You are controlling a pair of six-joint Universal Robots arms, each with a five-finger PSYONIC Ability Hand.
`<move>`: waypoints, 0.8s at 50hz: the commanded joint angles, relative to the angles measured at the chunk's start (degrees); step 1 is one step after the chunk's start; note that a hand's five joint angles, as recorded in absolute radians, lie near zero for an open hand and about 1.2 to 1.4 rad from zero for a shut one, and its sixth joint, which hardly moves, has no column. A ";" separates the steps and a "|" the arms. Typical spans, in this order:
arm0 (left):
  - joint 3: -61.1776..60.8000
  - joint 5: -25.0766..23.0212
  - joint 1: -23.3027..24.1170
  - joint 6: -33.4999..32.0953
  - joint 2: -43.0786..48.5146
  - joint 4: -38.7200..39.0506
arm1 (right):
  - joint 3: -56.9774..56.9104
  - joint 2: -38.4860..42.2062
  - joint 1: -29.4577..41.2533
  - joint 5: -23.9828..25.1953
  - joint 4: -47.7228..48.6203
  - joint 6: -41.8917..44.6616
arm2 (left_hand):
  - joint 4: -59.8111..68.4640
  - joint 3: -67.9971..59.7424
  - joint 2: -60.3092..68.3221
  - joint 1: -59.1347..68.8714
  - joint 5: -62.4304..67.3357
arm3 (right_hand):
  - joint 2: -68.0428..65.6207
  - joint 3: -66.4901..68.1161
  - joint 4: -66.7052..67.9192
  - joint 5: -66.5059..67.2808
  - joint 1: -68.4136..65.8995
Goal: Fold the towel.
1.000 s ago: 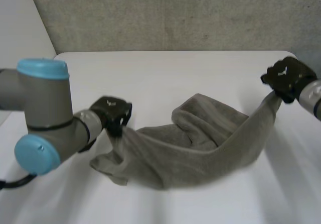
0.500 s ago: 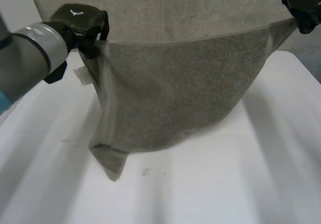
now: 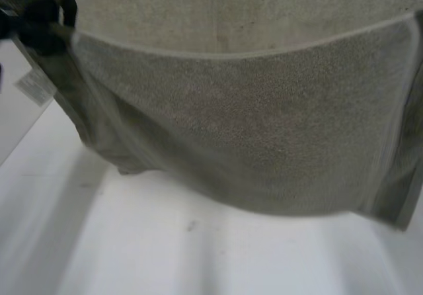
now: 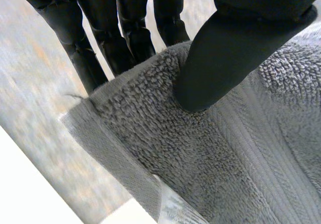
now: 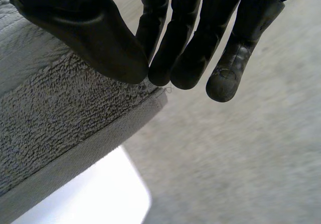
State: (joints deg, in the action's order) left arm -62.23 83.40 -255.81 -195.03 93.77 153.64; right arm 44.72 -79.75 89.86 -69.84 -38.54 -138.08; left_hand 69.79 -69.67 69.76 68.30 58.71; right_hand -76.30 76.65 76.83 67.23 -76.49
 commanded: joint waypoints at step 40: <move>10.11 -1.66 0.92 11.61 29.54 16.43 | -12.82 28.86 11.65 -4.61 10.68 -5.09 | 10.21 -10.33 10.24 11.70 11.29 | -3.70 3.35 3.17 2.77 -3.51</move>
State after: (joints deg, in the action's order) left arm -36.53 81.75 -254.77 -182.21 123.18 170.95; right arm 16.96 -50.70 101.60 -77.66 -26.86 -148.90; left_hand 69.80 -69.73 69.78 68.35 58.90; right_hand -76.92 76.65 76.83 67.36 -76.62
